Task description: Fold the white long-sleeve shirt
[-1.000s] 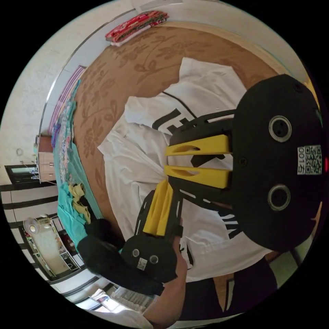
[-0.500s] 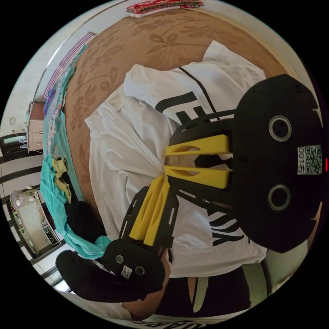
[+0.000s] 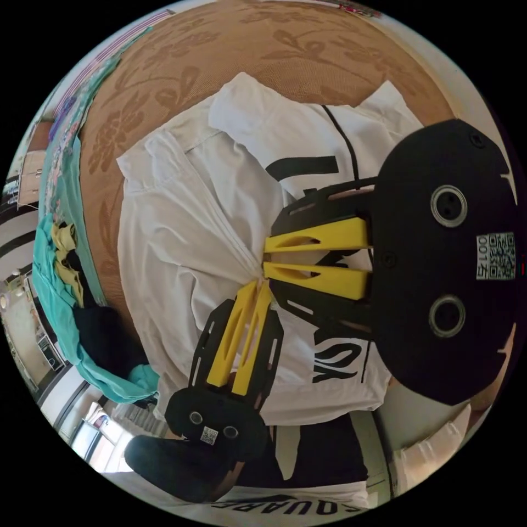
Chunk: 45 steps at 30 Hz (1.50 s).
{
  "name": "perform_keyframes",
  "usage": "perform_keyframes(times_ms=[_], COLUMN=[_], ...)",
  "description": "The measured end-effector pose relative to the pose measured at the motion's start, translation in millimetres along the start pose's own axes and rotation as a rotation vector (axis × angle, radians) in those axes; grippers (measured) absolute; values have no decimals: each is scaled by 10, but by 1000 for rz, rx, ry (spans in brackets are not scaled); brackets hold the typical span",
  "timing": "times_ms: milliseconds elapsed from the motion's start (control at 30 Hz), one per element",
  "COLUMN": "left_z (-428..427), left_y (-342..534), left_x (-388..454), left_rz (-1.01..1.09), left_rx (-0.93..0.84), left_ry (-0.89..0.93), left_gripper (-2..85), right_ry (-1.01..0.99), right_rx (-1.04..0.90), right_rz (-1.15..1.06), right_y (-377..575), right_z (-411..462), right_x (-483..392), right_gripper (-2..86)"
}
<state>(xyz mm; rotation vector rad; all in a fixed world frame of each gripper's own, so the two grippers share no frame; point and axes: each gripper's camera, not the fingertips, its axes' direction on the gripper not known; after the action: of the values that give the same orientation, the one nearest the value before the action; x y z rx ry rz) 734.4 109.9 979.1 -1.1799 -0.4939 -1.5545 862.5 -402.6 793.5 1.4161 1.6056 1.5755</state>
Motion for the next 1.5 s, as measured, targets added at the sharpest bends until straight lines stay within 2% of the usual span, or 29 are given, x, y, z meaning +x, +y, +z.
perform_keyframes(times_ms=[400, 1000, 1300, 1500], left_z=[173, 311, 351, 347], left_y=[-276, -561, -643, -670], left_x=[-80, -160, -178, -199], left_rz=[-32, -63, -65, -59], left_rx=[-1, -6, -14, -8], left_ry=[54, 83, 78, 81], left_gripper=[-15, -16, -16, -16], right_ry=[-10, -203, -5, 161], right_rx=[-44, -1, -119, -17], right_rz=[-12, 74, -40, -35], right_y=[-427, -667, -832, -648], right_z=[-92, -252, -202, -357], right_x=[292, 489, 16, -418], right_gripper=[5, 4, 6, 5])
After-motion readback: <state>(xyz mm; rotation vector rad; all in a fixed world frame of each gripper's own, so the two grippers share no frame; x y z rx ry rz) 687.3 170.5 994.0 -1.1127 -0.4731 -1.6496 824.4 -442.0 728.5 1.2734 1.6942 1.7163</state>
